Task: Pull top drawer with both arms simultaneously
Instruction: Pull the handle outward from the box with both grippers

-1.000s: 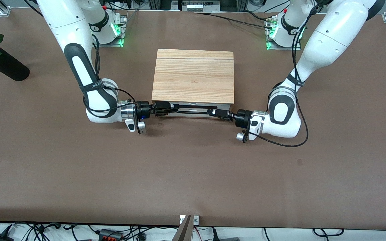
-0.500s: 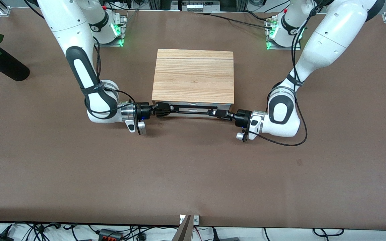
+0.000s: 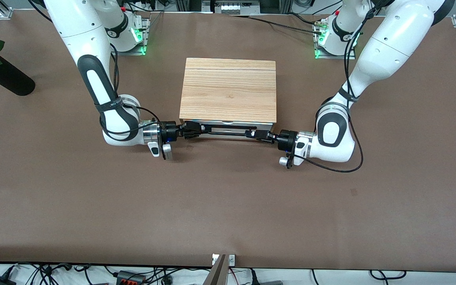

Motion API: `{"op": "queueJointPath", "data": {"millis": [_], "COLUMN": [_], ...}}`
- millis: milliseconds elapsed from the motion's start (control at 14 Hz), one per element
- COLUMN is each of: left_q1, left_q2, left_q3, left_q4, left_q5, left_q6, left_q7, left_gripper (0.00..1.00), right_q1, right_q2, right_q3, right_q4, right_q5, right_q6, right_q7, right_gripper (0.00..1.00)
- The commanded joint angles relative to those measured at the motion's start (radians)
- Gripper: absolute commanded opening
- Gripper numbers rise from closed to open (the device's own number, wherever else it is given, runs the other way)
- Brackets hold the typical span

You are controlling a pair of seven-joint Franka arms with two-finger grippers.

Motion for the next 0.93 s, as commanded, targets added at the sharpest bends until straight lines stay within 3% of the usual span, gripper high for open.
{"op": "queueJointPath", "data": {"millis": [0,857], "left_q1": [0.004,0.001], "left_q2": [0.021,0.104], "left_q3": [-0.014,-0.008], "left_q4": [0.062,0.211], "left_q5": [-0.017,-0.008], "left_q6": [0.013,0.053], "left_q7": [-0.01,-0.01], "left_gripper": [0.18,0.18], "right_q1": [-0.004,-0.035], "right_q2": [-0.009,0.249], "right_q3": [0.01,-0.008], "right_q4": [0.024,0.368], "right_q5": [0.02,0.015], "right_q6": [-0.014,-0.01], "right_q7": [0.009,0.027], "right_gripper": [0.06,0.07]}}
